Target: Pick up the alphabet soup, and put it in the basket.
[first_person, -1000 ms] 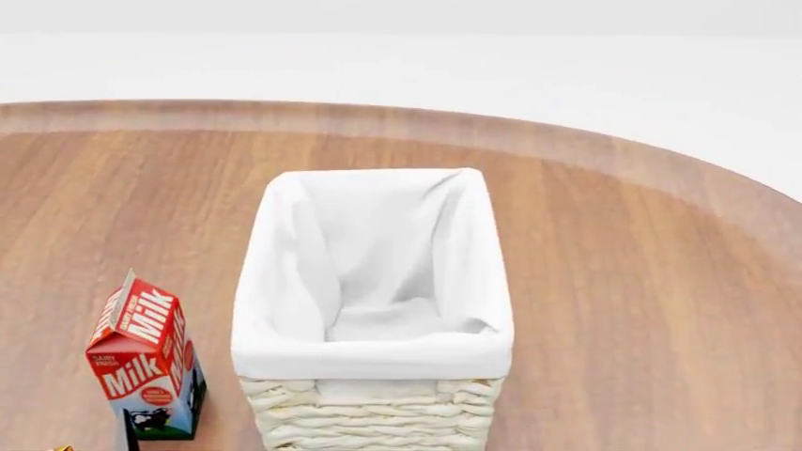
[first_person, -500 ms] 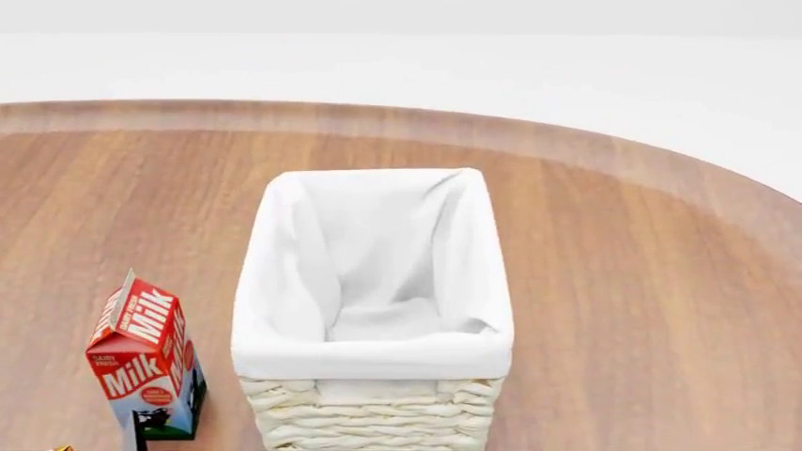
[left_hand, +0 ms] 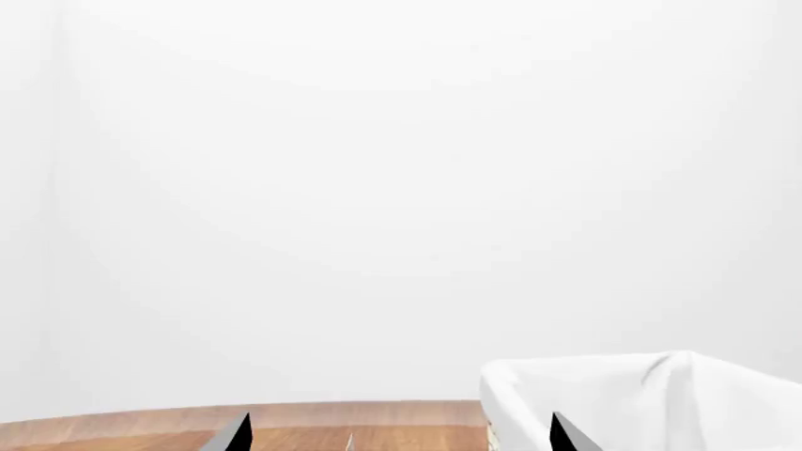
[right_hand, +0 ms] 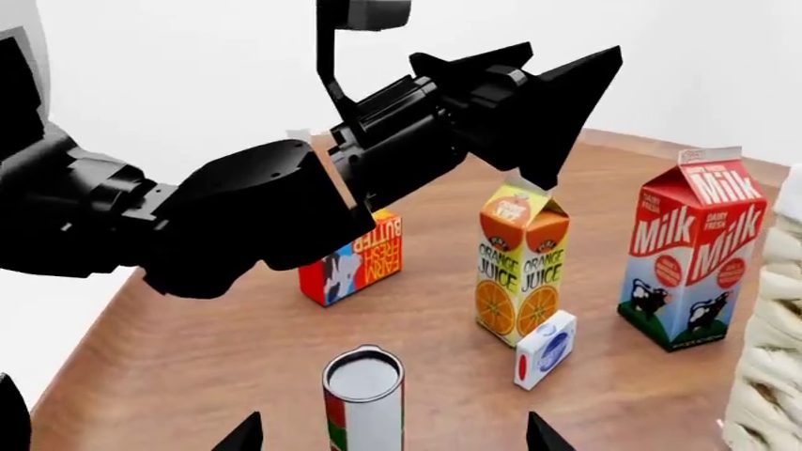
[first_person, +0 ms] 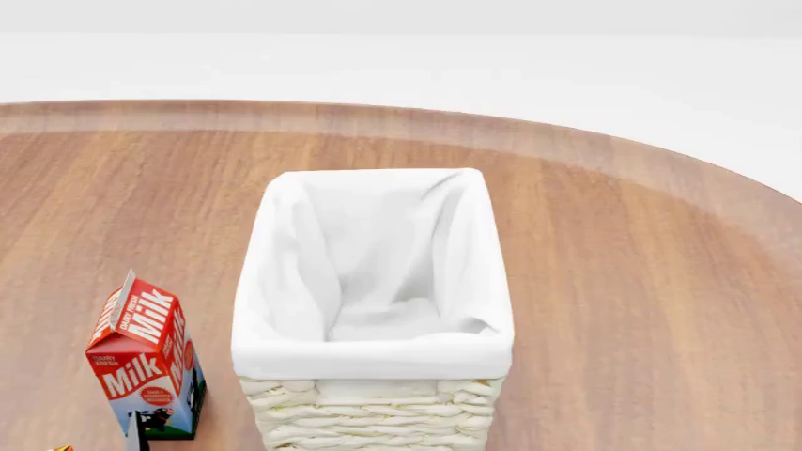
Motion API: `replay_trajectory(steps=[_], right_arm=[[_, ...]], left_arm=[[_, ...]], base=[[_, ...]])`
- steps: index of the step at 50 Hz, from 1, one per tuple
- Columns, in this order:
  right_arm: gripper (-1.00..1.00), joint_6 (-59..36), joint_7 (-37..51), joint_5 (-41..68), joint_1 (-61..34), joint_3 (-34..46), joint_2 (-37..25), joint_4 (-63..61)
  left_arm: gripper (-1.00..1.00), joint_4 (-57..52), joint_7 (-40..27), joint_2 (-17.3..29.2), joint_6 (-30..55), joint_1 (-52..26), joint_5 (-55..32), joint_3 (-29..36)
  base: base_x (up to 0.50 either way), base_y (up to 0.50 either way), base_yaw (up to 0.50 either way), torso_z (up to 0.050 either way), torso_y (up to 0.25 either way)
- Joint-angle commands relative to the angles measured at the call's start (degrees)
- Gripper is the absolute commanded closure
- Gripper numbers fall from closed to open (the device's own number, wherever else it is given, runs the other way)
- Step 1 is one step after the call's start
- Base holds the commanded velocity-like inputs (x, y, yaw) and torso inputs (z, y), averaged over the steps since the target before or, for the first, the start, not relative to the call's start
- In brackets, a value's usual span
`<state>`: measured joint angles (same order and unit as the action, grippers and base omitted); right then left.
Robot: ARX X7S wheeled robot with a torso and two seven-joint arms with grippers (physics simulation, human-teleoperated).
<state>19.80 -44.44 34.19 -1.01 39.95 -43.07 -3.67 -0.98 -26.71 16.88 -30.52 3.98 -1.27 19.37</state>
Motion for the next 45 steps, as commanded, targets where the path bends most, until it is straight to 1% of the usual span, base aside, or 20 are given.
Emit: replay_trajectory(steps=[1, 17, 38, 45], right_arm=[[-1.0, -2.41, 1.27, -2.71, -1.03, 1.15, 0.52, 0.25], [-1.0, -4.74, 4.49, -7.33, -2.13, 2.21, 2.64, 2.44], [-1.0, -7.53, 5.97, -12.03, -4.52, 4.28, 6.31, 8.63], [-1.0, -7.95, 5.9, -12.12, -4.65, 4.59, 6.51, 8.98]], left_arm=[[-1.0, 0.3, -0.2, 0.09, -0.02, -0.18, 0.0, 0.19], [-1.0, 0.3, -0.41, 0.27, -0.03, -0.29, -0.06, 0.51], [-1.0, 0.3, -0.87, 0.52, -0.15, -0.4, -0.1, 0.71], [-1.0, 0.07, -1.05, 0.58, -0.08, -0.26, 0.07, 0.87]], base=[[0.0, 0.0, 0.0, 0.0, 0.0], [0.0, 0.0, 0.0, 0.0, 0.0], [0.0, 0.0, 0.0, 0.0, 0.0], [0.0, 0.0, 0.0, 0.0, 0.0]])
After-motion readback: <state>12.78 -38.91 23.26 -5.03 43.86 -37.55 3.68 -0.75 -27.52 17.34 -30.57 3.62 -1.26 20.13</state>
